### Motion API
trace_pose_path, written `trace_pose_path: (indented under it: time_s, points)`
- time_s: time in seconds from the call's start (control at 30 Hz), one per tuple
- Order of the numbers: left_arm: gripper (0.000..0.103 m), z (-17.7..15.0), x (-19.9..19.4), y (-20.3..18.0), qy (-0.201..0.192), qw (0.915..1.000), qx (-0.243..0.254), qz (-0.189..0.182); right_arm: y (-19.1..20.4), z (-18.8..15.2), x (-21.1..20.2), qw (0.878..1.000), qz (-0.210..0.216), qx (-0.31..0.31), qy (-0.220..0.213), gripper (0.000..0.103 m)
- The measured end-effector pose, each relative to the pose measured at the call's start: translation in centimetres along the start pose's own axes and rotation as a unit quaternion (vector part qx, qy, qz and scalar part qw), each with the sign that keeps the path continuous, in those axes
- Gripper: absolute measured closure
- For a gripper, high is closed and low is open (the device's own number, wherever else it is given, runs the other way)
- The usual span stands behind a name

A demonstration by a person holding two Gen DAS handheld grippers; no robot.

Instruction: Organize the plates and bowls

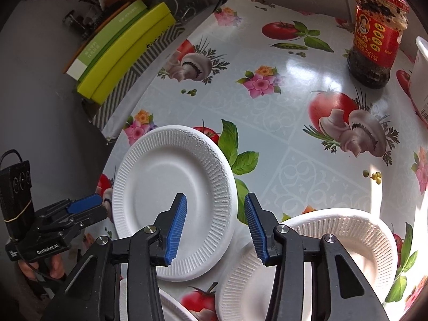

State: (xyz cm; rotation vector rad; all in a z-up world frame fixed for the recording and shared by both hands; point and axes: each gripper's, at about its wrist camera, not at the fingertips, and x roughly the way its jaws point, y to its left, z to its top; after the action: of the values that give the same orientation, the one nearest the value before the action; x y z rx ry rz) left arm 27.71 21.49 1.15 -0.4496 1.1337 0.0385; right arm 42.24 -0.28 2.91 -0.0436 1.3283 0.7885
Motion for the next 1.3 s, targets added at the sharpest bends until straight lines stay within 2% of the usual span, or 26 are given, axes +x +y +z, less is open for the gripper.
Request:
trace_pose_path:
  time_s: [0.1, 0.17, 0.27, 0.5, 0.6, 1.0, 1.3]
  points:
    - [0.060, -0.1, 0.5, 0.1, 0.004, 1.0000, -0.006, -0.004, -0.2, -0.1, 0.4, 1.000, 0.000, 0.006, 0.006, 0.069]
    - [0.067, -0.3, 0.7, 0.3, 0.008, 0.9999, -0.010, -0.009, -0.3, -0.2, 0.6, 1.000, 0.001, 0.007, 0.008, 0.070]
    - [0.069, -0.4, 1.1, 0.4, 0.014, 0.9998, -0.013, -0.006, -0.4, -0.3, 0.8, 1.000, 0.003, 0.010, 0.010, 0.071]
    - [0.086, -0.4, 1.5, 0.5, 0.016, 0.9997, -0.016, -0.006, -0.7, -0.4, 1.0, 1.000, -0.001, 0.010, 0.012, 0.082]
    - [0.086, -0.5, 1.6, 0.5, 0.016, 0.9997, -0.018, -0.003, -0.6, -0.4, 1.0, 1.000, -0.008, 0.007, 0.011, 0.088]
    - [0.087, -0.3, 0.9, 0.4, 0.008, 0.9997, -0.021, -0.004, -0.6, -0.6, 0.6, 1.000, -0.005, 0.020, 0.004, 0.088]
    - [0.087, -0.6, -1.3, -0.2, -0.008, 0.9999, -0.010, -0.006, 0.5, -1.6, -1.6, 1.000, 0.000, 0.026, -0.010, 0.088]
